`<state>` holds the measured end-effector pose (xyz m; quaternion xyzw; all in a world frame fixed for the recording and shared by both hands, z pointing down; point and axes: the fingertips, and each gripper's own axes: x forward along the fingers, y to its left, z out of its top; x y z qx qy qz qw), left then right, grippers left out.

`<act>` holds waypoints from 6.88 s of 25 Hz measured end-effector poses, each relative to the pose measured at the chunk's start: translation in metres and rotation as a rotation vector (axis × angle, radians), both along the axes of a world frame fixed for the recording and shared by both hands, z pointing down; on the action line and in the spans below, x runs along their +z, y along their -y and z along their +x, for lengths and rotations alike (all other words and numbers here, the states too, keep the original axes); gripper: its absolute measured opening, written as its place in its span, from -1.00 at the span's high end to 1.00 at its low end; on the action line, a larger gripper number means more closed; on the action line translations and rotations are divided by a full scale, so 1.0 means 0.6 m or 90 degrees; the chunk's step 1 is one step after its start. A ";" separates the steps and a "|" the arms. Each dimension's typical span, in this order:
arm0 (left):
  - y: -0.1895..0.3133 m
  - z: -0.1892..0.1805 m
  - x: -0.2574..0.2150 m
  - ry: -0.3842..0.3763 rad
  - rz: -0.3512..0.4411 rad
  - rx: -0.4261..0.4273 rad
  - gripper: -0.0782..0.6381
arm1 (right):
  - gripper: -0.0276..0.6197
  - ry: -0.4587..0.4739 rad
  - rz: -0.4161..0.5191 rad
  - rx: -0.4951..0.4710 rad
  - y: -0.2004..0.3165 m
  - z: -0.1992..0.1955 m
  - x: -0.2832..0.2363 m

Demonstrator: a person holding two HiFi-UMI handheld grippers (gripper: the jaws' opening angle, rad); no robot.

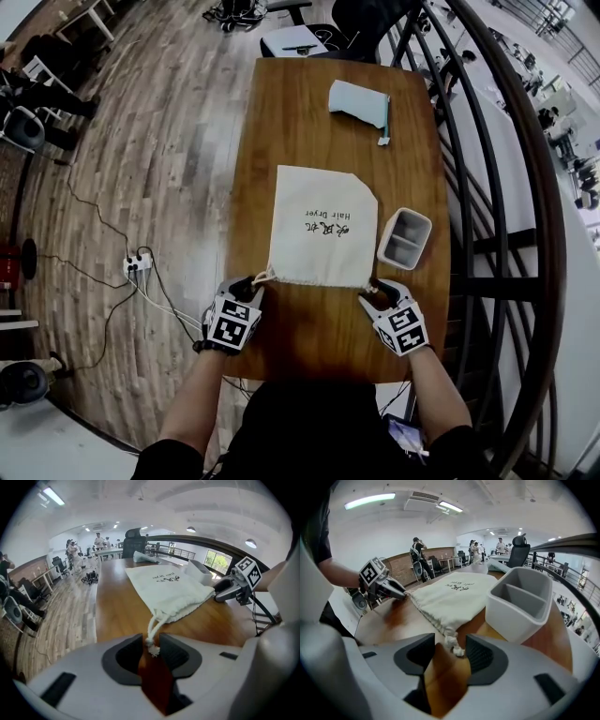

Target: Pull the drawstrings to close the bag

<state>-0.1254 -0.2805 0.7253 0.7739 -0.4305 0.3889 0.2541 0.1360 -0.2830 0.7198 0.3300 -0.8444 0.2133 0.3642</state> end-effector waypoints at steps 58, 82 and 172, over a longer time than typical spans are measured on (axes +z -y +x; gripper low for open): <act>-0.039 -0.099 -0.196 -0.003 0.200 -0.121 0.68 | 0.81 -0.073 0.183 0.186 -0.075 0.112 -0.210; -0.031 -0.096 -0.225 0.004 0.238 -0.116 0.68 | 0.82 -0.062 0.164 0.329 -0.062 0.199 -0.214; -0.227 0.024 -0.343 -0.222 0.304 -0.003 -0.03 | 0.14 0.065 0.271 0.356 -0.255 0.088 -0.353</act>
